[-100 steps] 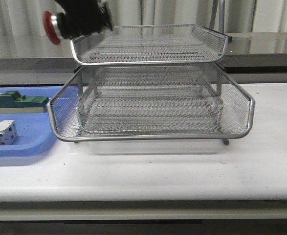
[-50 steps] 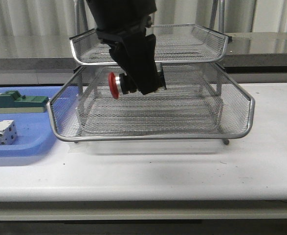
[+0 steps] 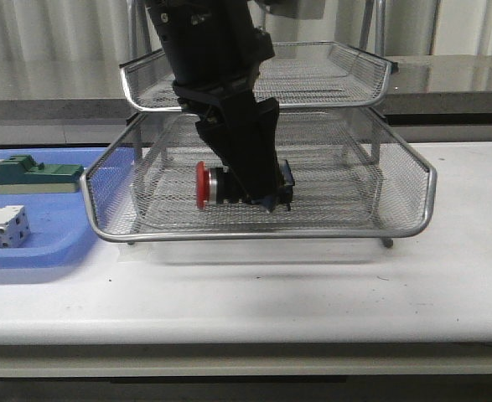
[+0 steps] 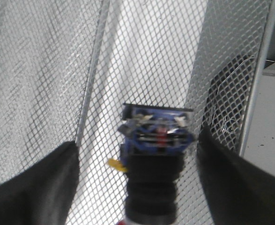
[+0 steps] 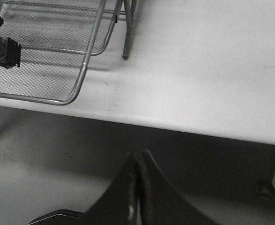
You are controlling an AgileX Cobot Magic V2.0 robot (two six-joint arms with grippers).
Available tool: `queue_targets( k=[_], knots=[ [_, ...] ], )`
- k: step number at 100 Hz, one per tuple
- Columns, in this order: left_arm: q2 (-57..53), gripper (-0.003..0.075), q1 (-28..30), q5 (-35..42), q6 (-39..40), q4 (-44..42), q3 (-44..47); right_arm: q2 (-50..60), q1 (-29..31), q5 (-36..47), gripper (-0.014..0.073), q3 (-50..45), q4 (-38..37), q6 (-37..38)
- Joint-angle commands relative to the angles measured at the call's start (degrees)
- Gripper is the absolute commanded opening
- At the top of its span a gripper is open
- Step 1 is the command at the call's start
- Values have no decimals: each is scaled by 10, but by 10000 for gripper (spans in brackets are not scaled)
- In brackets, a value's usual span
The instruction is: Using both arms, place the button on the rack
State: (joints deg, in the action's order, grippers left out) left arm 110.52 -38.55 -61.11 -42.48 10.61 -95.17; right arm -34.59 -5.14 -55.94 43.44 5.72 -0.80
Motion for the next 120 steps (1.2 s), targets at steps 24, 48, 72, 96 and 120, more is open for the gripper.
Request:
queue_targets(
  k=[24,48,72,96,120],
  knots=[
    [-36,556,-5,-22,13,15,-34,-1,3,28,-71,17,-2,-1],
    [-79,554,21,-52,43,14,-57,-1,3,28,-71,17,-2,-1],
    [-146,552,111,-97,75,12,-56,-1,3,28,-71,17,-2,-1],
    [-228,519,219,-101,96,25,-23,-1,3,28,-71,17,-2,-1],
    [-347,513,314,-6,98,66,88,-1,3,28,-71,17,-2,-1]
  ],
)
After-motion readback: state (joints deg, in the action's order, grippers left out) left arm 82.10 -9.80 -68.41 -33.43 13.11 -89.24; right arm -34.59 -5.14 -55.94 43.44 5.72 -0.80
